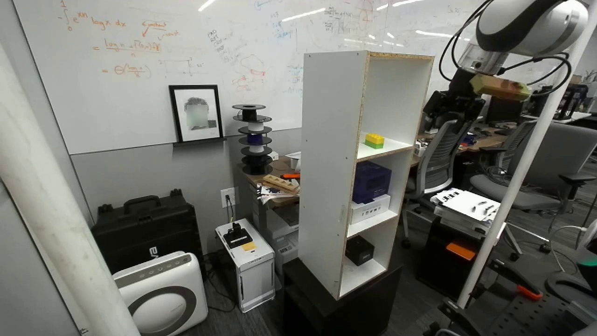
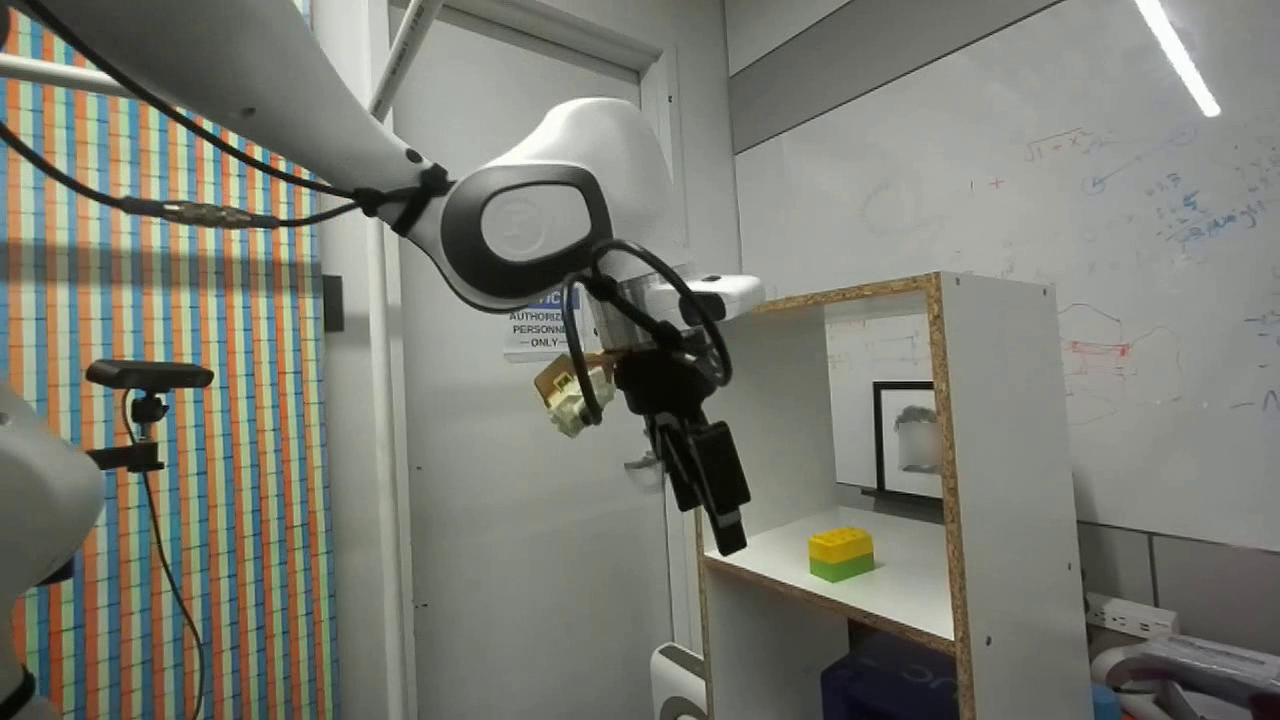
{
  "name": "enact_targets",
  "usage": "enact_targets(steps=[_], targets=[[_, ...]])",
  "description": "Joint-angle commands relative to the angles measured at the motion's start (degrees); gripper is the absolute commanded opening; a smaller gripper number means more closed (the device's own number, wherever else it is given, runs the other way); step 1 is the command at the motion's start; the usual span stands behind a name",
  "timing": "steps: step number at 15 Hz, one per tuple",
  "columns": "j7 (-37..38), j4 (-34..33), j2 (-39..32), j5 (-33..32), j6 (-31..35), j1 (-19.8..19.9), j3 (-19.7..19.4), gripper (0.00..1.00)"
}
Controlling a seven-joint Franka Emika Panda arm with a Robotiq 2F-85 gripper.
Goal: Put the lego bricks on the top of the shelf
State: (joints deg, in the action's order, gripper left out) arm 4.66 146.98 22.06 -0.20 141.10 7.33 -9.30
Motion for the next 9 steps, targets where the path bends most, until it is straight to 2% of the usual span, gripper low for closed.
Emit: enact_targets(steps=[1, 5, 9], targets=[[-0.18, -5.63, -9.50, 5.33, 7.22, -1.71, 0.44, 1.00], [0.16, -13.05, -18.71, 9.35, 9.25, -2.77, 1.30, 1.00], [1.39, -20.83, -26.86, 9.69, 10.91, -2.59, 2.74, 1.00]])
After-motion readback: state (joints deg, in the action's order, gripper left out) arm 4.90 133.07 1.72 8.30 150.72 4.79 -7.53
